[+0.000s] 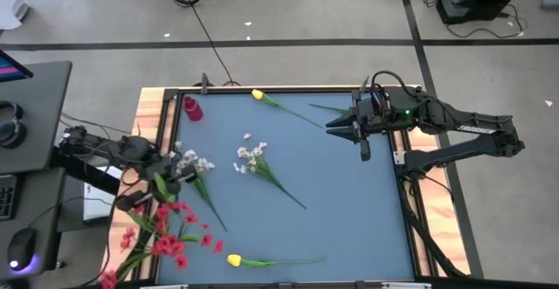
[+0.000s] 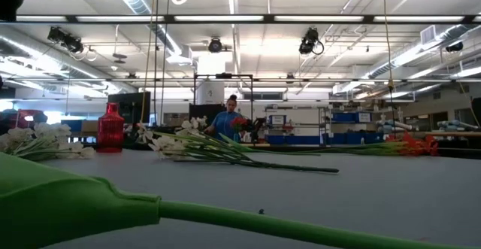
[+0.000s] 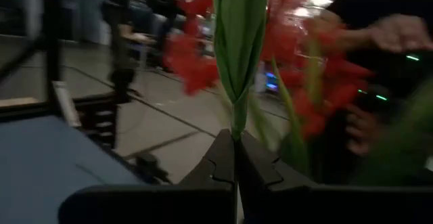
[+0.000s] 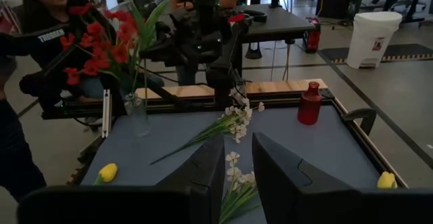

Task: Sort flowers into vase by color
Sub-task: Put the black flower into the transparent vase

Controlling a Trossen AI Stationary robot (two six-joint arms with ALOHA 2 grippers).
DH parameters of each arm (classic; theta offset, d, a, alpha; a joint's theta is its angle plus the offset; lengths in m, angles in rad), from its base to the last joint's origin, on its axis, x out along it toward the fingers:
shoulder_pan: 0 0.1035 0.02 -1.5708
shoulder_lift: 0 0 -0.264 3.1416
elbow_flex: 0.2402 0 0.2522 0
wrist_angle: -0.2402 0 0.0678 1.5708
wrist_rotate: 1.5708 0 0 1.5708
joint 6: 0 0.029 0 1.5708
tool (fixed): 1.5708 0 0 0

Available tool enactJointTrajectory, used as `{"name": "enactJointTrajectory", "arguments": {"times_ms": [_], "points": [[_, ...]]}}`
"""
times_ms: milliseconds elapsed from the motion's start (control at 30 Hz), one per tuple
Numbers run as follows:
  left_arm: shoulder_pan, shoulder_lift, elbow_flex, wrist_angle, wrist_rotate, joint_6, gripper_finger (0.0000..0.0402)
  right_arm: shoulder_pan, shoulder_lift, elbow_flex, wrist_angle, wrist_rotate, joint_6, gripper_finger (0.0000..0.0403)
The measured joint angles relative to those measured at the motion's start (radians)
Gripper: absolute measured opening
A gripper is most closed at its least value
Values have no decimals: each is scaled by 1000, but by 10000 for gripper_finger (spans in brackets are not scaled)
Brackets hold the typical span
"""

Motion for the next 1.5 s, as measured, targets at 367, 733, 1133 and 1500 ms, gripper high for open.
{"name": "enactJointTrajectory", "arguments": {"times_ms": [367, 733, 1133, 1500], "points": [[-103, -80, 1, 74, 99, -87, 7, 0, 0, 0, 0, 0, 0, 86], [-191, -54, 2, 112, 7, -17, 8, 0, 0, 0, 0, 0, 0, 86], [-300, 41, 2, 150, -31, 61, 9, 0, 0, 0, 0, 0, 0, 86], [-347, 98, 2, 132, -43, 134, 9, 0, 0, 0, 0, 0, 0, 86]]}}
